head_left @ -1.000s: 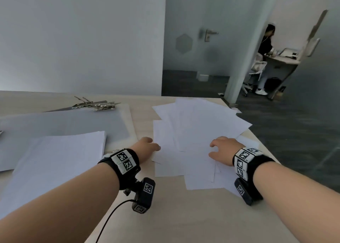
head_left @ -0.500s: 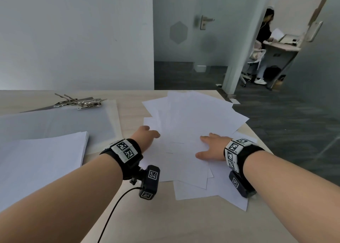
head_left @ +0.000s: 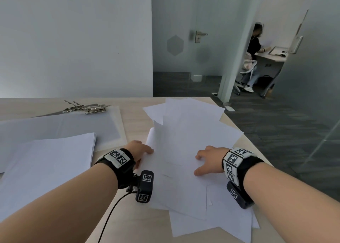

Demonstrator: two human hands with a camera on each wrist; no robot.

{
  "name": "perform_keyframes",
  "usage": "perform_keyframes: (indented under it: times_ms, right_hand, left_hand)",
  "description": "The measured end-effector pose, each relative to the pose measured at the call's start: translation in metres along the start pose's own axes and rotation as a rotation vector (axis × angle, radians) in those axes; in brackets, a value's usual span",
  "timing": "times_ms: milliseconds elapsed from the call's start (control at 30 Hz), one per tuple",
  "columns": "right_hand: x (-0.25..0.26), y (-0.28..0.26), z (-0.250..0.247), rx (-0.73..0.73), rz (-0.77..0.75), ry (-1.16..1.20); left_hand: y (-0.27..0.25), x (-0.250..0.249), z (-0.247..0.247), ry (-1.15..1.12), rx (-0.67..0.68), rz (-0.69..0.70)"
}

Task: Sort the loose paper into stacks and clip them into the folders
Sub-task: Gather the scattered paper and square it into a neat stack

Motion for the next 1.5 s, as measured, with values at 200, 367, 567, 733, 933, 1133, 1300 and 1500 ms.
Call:
perform_keyframes:
  times_ms: [200, 367, 567, 733, 933, 1133, 1300, 1500]
  right_hand:
    - [-0.010, -0.015, -0.006, -0.022, 0.012, 0.077]
    - [-0.053, -0.013, 0.007, -0.004, 0.161, 0.081]
    - [-0.042, -0.013, 0.010, 0.079, 0.070, 0.100]
    - [-0.008, -0.010, 0.008, 0.093, -0.061, 0.134]
    - [0.041, -0.011, 0.008, 0.104, -0.224, 0.116]
    - [0.049, -0.012, -0.006, 0.041, -0.263, 0.400]
    - [-0.051, -0.009, -0.018, -0.194, 0.098, 0.665]
    - [-0.103, -0.019, 0.008, -0.136, 0.282, 0.734]
  left_hand:
    - [0.000, 0.030, -0.018, 0.002, 0.050, -0.042]
    - [-0.006, 0.036, -0.025, 0.011, 0.080, -0.024]
    - [0.013, 0.040, -0.031, -0.114, 0.037, -0.009]
    - [0.020, 0.042, -0.034, -0.066, -0.034, -0.020]
    - [-0.007, 0.032, -0.037, -0.039, -0.025, -0.008]
    - [0.015, 0.039, -0.036, -0.087, -0.016, 0.010]
    - [0.008, 0.032, -0.036, -0.085, -0.026, 0.063]
    - [-0.010, 0.028, -0.040, -0.218, -0.016, 0.087]
Point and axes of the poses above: each hand's wrist, its own y-axis towards the middle knuckle, its own z-axis out of the palm, x = y × z, the point moved 10 cm from there along y, towards the middle knuckle, and after that the axes turned 6 degrees about -x, right-handed, at the moved point
